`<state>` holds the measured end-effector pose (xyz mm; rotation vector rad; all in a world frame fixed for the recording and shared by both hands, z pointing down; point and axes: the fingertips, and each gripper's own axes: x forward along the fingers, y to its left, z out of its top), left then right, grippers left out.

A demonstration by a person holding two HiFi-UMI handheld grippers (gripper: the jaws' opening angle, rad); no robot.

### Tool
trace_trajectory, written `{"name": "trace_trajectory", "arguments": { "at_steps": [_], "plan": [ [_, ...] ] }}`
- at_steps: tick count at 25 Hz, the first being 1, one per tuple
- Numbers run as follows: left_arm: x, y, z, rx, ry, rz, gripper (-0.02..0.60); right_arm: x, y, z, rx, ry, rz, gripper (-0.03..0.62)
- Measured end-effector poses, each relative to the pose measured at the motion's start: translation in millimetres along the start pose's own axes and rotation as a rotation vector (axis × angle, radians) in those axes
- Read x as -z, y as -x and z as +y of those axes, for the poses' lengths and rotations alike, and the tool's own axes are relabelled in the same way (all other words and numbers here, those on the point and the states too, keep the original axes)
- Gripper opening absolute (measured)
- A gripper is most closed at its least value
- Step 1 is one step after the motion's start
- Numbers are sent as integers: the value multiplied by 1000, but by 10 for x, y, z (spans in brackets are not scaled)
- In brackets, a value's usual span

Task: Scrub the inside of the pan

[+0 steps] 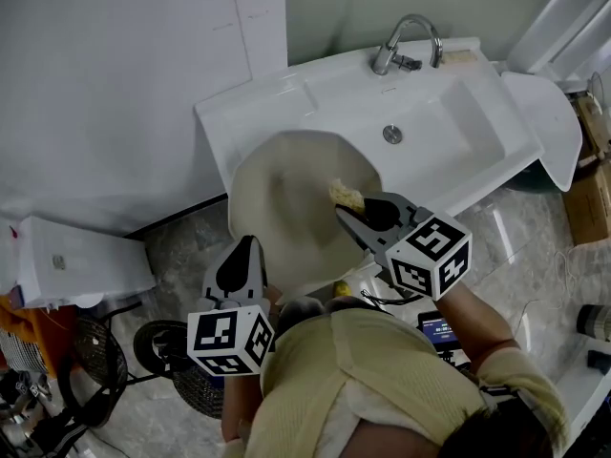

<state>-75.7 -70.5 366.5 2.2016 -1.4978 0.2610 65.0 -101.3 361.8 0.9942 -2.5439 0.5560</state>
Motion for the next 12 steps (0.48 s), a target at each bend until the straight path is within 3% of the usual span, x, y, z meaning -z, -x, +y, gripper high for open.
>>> {"name": "trace_trajectory", "arguments": {
  "at_steps": [12],
  "plan": [
    [-117,59,-28,24,-6,-45,74,-19,-32,-40,-1,2,4,74]
  ]
}}
